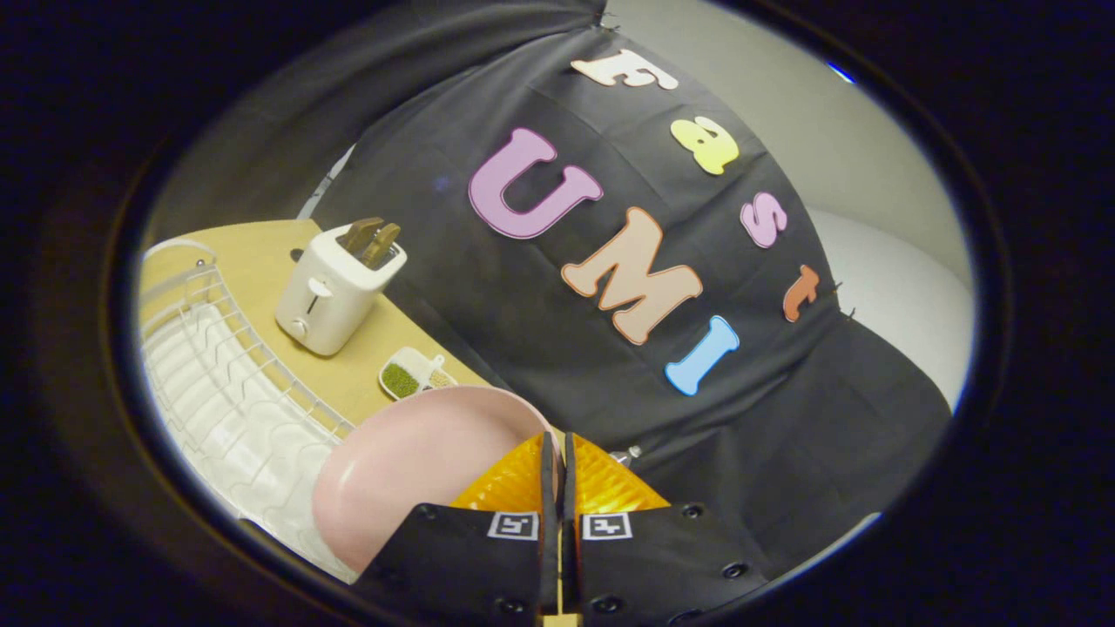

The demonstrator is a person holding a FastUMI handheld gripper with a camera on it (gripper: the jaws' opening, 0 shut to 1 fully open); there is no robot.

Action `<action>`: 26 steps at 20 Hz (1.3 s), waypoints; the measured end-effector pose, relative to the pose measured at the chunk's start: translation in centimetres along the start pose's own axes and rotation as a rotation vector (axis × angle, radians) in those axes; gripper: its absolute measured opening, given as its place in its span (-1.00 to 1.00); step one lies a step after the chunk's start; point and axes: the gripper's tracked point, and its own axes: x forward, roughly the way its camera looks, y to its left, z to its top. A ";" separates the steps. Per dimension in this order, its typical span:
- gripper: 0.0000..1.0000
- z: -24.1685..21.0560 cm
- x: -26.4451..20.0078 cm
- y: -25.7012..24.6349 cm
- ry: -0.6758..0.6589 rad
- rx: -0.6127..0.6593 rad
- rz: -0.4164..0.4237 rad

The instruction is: Take the plate from the dish rack, then take the spoon from the basket and place it into the plate.

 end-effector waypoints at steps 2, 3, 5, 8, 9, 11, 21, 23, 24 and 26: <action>-0.91 0.0 -0.5 -0.9 -0.007 0.033 0.005; -0.91 -0.2 -0.8 -1.5 -0.010 0.047 0.005; -0.91 -0.5 -1.4 -2.5 -0.016 0.074 0.008; -0.91 -0.8 -2.4 -4.1 -0.044 0.147 0.022; -0.91 -0.9 -2.8 -4.6 -0.051 0.165 0.026; -0.91 -1.4 -3.5 -5.8 -0.062 0.181 0.032; -0.91 -6.7 -5.9 -12.2 -0.057 0.248 0.009; -0.91 -8.5 -6.3 -12.8 -0.038 0.261 0.014; -0.91 -9.4 -6.4 -13.0 -0.029 0.266 0.017; -0.91 -11.0 -6.7 -13.4 -0.014 0.277 0.025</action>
